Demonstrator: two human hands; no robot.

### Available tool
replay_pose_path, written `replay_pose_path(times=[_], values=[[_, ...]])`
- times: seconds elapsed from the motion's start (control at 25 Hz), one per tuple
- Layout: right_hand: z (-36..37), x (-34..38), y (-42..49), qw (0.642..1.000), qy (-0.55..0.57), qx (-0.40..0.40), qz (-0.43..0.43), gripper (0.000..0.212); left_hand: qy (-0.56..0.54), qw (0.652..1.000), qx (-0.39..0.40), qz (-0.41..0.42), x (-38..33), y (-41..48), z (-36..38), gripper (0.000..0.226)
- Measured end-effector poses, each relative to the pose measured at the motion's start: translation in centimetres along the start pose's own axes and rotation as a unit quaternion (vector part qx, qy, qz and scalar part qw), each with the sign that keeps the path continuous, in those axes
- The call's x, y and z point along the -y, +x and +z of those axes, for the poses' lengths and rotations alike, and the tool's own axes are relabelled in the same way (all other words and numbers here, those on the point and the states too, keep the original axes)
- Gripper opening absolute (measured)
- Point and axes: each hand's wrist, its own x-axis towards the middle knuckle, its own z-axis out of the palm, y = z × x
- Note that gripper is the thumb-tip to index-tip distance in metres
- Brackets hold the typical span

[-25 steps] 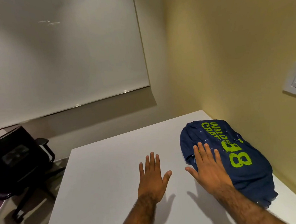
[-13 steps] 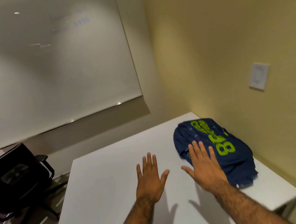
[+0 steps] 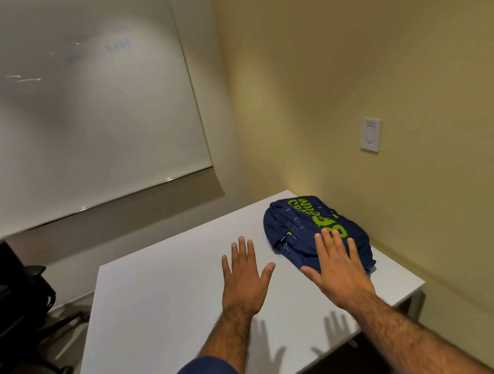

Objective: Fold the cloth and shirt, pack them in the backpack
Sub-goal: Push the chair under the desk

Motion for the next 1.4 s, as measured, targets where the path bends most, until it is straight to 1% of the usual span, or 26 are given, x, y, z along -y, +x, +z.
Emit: replay_pose_path(times=[0.12,0.24,0.4,0.48,0.6,0.68,0.8,0.88,1.0,1.08,1.16,1.24,1.4], values=[[-1.5,1.2,-3.5,0.999,-0.031,0.000,0.017,0.097,-0.011,1.000,-0.003,0.019,1.7,-2.9,-0.7,0.098],[-3.3,4.1,-7.1,0.997,-0.055,0.002,0.051,0.099,0.004,0.999,0.011,0.042,4.9,-6.5,-1.9,0.092],[-5.1,9.4,-14.2,0.991,-0.084,0.013,0.101,0.101,0.022,0.994,0.022,0.108,9.0,-11.7,-3.0,0.090],[-6.4,11.9,-18.2,0.989,-0.086,0.028,0.121,0.100,0.021,0.989,0.027,0.142,10.1,-14.2,-3.4,0.096],[-8.9,14.2,-23.7,0.983,-0.100,0.034,0.149,0.096,0.012,0.983,0.036,0.181,9.9,-18.2,-3.6,0.101],[-10.6,14.7,-27.7,0.978,-0.106,0.037,0.177,0.094,0.008,0.976,0.046,0.211,8.5,-20.9,-4.1,0.098],[-13.3,13.5,-33.2,0.968,-0.116,0.034,0.219,0.089,-0.023,0.969,0.052,0.239,5.1,-24.4,-4.7,0.092],[-14.9,12.2,-37.0,0.961,-0.117,0.036,0.248,0.090,-0.033,0.962,0.056,0.266,2.8,-27.1,-4.8,0.095],[-16.4,10.4,-43.1,0.951,-0.120,0.040,0.281,0.096,-0.048,0.954,0.071,0.289,0.2,-31.2,-4.2,0.088],[-17.1,9.1,-48.1,0.944,-0.125,0.042,0.302,0.097,-0.052,0.946,0.083,0.308,-2.1,-34.8,-3.7,0.087],[-17.6,7.9,-53.5,0.934,-0.127,0.061,0.327,0.095,-0.038,0.932,0.107,0.345,-4.3,-39.0,-3.0,0.087],[-18.0,6.8,-58.8,0.922,-0.134,0.061,0.358,0.094,-0.022,0.915,0.114,0.386,-6.5,-43.0,-2.2,0.084],[-19.7,5.5,-66.4,0.898,-0.138,0.071,0.411,0.093,-0.011,0.884,0.133,0.449,-10.4,-48.4,-1.7,0.085]])
